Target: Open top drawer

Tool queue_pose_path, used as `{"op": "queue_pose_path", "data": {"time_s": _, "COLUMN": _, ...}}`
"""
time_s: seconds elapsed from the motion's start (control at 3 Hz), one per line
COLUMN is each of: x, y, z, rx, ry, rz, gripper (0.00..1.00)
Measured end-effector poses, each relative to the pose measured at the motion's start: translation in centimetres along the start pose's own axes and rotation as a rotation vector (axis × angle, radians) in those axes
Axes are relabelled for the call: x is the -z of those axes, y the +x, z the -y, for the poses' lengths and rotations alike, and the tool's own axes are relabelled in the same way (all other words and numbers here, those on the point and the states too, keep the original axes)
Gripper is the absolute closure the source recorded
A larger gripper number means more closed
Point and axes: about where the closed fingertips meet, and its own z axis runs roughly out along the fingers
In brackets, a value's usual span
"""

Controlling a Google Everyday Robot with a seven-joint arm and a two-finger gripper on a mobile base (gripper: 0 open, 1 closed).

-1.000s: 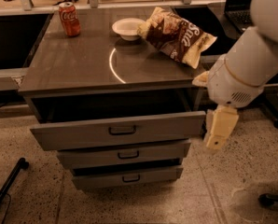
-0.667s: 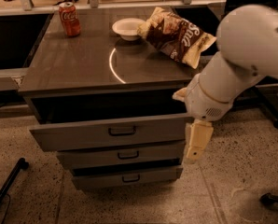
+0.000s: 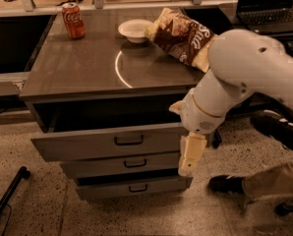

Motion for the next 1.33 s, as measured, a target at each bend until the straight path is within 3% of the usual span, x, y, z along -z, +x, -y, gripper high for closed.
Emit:
{"op": "queue_pose_path", "data": {"time_s": 0.67, "x": -8.0, "y": -0.4, "z": 4.0, "rx": 0.115, "ry": -0.025, "rz": -0.063, "gripper": 0.00}}
{"op": "queue_pose_path", "data": {"time_s": 1.33, "x": -13.1, "y": 0.4, "z": 6.1, "rx": 0.138, "ry": -0.047, "rz": -0.110, "gripper": 0.03}}
